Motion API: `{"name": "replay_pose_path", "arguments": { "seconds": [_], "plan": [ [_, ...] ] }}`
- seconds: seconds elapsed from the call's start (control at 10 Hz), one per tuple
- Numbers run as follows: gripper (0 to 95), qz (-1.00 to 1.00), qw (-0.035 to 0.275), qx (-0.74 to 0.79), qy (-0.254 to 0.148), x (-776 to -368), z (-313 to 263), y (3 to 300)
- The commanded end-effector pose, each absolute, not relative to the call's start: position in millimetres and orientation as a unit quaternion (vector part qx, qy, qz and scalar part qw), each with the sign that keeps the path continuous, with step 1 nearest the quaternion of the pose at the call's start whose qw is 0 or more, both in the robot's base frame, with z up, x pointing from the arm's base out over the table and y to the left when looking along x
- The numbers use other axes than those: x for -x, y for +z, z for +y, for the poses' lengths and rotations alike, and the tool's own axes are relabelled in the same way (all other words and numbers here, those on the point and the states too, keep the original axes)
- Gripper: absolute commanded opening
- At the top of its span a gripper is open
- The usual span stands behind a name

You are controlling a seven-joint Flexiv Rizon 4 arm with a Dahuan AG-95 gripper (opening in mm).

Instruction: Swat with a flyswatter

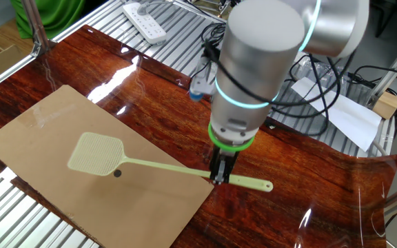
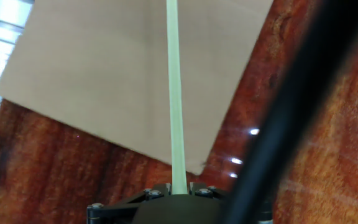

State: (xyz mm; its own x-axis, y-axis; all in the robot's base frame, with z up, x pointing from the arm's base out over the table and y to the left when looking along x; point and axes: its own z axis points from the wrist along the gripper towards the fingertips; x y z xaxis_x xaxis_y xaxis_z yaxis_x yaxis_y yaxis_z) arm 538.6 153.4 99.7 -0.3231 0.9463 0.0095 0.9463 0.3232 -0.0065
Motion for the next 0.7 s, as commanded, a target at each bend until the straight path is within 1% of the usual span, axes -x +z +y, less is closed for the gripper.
{"name": "replay_pose_path", "arguments": {
  "seconds": [0.1,0.3,0.5,0.7],
  "plan": [
    [0.0,-0.812,0.008,0.583,0.000,-536.8,153.2,99.2],
    [0.0,-0.803,0.022,0.595,-0.013,-533.4,152.7,99.5],
    [0.0,-0.798,0.023,0.602,-0.013,-532.7,152.9,99.7],
    [0.0,-0.790,0.033,0.612,-0.023,-533.4,153.0,99.8]
  ]
}}
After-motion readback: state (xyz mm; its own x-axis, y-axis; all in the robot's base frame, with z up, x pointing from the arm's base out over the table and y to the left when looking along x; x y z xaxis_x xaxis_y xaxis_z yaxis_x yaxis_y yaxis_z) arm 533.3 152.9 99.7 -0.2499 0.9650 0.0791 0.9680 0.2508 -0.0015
